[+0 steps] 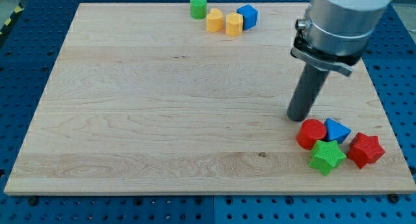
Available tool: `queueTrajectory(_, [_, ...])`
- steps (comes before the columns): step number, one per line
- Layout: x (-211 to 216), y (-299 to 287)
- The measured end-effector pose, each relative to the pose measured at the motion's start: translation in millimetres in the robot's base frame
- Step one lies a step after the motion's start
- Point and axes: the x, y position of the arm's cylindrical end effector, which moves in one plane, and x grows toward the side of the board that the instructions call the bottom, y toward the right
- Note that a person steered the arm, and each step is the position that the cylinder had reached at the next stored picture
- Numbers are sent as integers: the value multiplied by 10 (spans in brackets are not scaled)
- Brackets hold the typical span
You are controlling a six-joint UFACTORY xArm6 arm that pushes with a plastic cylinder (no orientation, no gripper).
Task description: Push the green circle towards the group of blocks
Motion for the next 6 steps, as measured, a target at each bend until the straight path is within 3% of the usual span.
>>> queueTrajectory(4, [-1790, -2084])
queueTrajectory(5, [-2541, -2096])
queueTrajectory(6, [-2976, -1667])
